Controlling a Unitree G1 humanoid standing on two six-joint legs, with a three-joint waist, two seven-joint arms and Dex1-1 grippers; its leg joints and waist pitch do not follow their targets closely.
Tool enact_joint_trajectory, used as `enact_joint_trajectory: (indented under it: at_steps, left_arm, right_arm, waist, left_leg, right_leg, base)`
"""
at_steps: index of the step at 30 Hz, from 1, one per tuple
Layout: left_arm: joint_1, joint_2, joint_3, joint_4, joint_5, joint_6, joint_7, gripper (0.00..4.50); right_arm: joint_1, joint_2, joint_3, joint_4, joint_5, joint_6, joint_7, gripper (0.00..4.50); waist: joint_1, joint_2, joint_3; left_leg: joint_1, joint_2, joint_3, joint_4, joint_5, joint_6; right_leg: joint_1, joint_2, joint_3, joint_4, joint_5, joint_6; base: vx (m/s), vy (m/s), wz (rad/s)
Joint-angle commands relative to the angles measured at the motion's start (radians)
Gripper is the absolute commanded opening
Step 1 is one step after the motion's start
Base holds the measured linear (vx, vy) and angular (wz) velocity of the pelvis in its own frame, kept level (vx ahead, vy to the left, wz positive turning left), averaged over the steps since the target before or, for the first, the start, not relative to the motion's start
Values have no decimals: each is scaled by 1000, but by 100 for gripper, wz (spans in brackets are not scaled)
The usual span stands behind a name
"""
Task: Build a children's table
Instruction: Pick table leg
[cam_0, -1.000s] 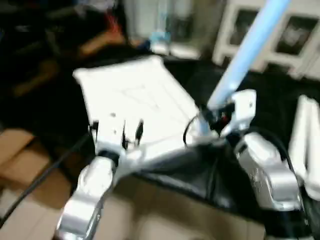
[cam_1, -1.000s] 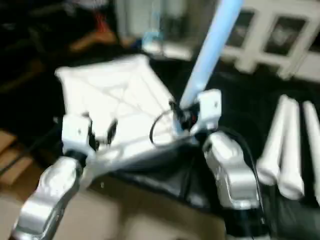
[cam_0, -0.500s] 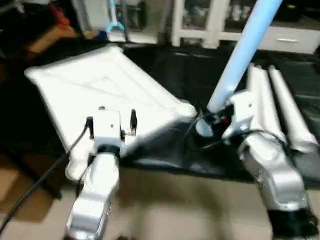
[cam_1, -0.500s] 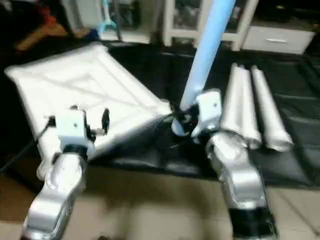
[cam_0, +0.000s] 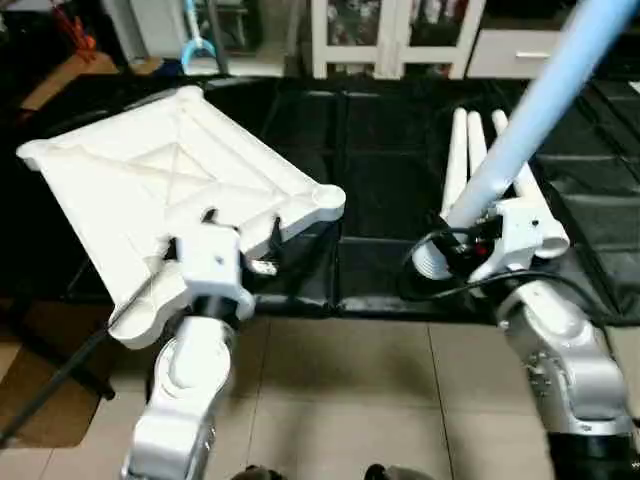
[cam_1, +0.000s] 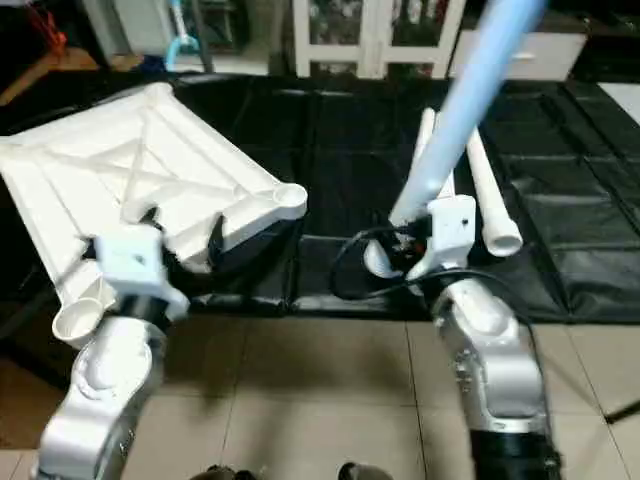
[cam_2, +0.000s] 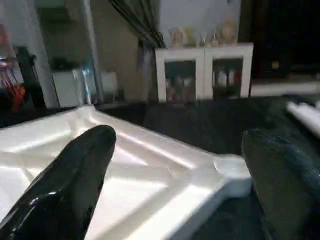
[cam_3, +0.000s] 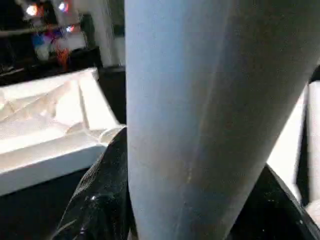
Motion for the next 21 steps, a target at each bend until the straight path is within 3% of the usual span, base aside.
enact_joint_trajectory:
  at_steps: [1,2,4,5,6,7,8,9,10,11,12,13,14,16,17,18,19,20,21]
  left_arm:
    - [38,-4,45,10,-34,-25,0,450]
    - [54,-1,57,10,-35,-34,0,450]
    - [84,9,68,1,-41,-43,-11,450]
    - [93,10,73,-3,-42,-40,-14,450]
    - [109,9,84,-8,-47,-39,-21,450]
    - [115,11,85,-8,-44,-38,-23,450]
    - [126,20,86,-2,-30,-33,-26,450]
    - [128,22,86,0,-27,-35,-26,450]
    - [132,25,87,11,-23,-43,-29,450]
    - [130,23,92,18,-26,-51,-29,450]
    - [124,17,100,21,-29,-55,-23,450]
    - [119,13,105,20,-31,-53,-18,450]
    - [115,11,108,19,-33,-51,-14,450]
    - [108,15,102,13,-24,-51,-18,450]
    - [107,15,101,12,-22,-51,-18,450]
    - [105,16,97,9,-16,-52,-23,450]
    - [105,16,97,8,-15,-52,-24,450]
    - [103,20,92,5,-7,-50,-28,450]
    - [100,20,90,0,-5,-48,-29,450]
  right_arm:
    - [26,-9,-52,-27,-28,-59,-47,187]
    - [41,-11,-70,-33,-37,-76,-66,187]
    - [73,-26,-84,-43,-58,-98,-78,187]
    - [82,-32,-82,-47,-67,-99,-78,187]
    - [93,-54,-64,-48,-110,-112,-74,187]
    - [91,-65,-55,-45,-126,-118,-67,187]
    - [79,-92,-34,-31,-151,-134,-47,187]
    - [73,-96,-31,-26,-154,-135,-47,187]
    - [42,-101,-32,-6,-157,-136,-55,187]
    - [24,-92,-39,1,-145,-137,-62,187]
    - [10,-81,-37,1,-138,-136,-69,187]
    - [8,-76,-31,-4,-139,-135,-72,187]
    - [7,-73,-26,-7,-140,-135,-73,187]
    - [18,-57,-5,-23,-136,-132,-62,187]
    - [25,-48,6,-26,-130,-132,-53,187]
    - [35,-38,33,-33,-123,-131,-31,187]
    - [36,-37,35,-34,-122,-130,-29,187]
    - [38,-32,50,-39,-116,-128,-16,187]
    - [36,-29,57,-40,-114,-128,-11,187]
  waist:
    - [-13,3,-37]
    - [-14,10,-32]
    - [-28,8,-19]
    - [-36,20,-14]
    - [-36,43,-20]
    - [-40,23,-18]
    - [-45,13,-23]
    - [-41,-9,-36]
    - [-25,-10,-45]
    - [-27,-17,-47]
    - [-29,-4,-53]
    - [-32,-1,-63]
    - [-35,4,-65]
    - [-47,18,-80]
    - [-47,18,-80]
    - [-62,23,-95]
    - [-65,24,-97]
    - [-78,21,-97]
    - [-74,0,-94]
  left_leg:
    - [46,75,-42,-94,-594,-9]
    - [57,74,-43,-95,-641,-17]
    - [87,74,-46,-102,-771,-35]
    - [97,83,-47,-122,-853,-43]
    - [84,98,-57,-149,-888,-48]
    - [82,87,-52,-140,-847,-40]
    - [81,63,-41,-117,-775,-30]
    - [55,21,-14,-73,-527,25]
    - [19,7,-8,-43,-303,93]
    - [9,5,-8,-37,-249,116]
    - [-1,8,-12,-45,-192,136]
    - [16,13,-13,-56,-183,152]
    - [28,17,-14,-61,-184,160]
    - [81,43,-29,-78,-187,218]
    - [81,43,-29,-78,-187,218]
    - [120,66,-59,-79,-94,324]
    - [143,72,-69,-75,-62,367]
    - [181,91,-95,-70,-6,446]
    - [179,77,-93,-56,16,478]
  right_leg:
    - [37,-90,48,-104,-571,8]
    - [35,-88,43,-109,-602,13]
    - [34,-69,20,-113,-644,28]
    - [44,-51,11,-93,-600,24]
    - [75,-53,31,-36,-478,2]
    - [73,-72,55,-47,-463,-15]
    - [69,-85,62,-73,-539,-17]
    - [88,-113,96,-106,-715,-9]
    - [114,-134,129,-110,-802,-13]
    - [119,-132,130,-109,-819,-17]
    - [128,-111,115,-102,-772,-30]
    - [123,-82,100,-92,-672,-58]
    - [117,-70,93,-87,-616,-77]
    - [100,-45,76,-54,-386,-166]
    - [100,-45,76,-54,-386,-166]
    - [80,-35,59,-11,-210,-185]
    - [59,-33,54,3,-174,-178]
    - [15,-32,50,38,-137,-146]
    - [13,-49,73,46,-85,-117]
  base:
    - [15,55,-1]
    - [0,0,0]
    - [0,0,0]
    - [59,27,1]
    - [68,10,-6]
    - [68,10,-6]
    - [68,-2,-9]
    - [71,-25,-4]
    - [71,-25,-4]
    - [84,-38,-4]
    - [105,-21,-4]
    - [105,-21,-4]
    - [121,-9,5]
    - [144,-6,11]
    - [168,-1,9]
    - [179,4,7]
    - [179,4,7]
    - [173,-4,5]
    - [177,-21,4]
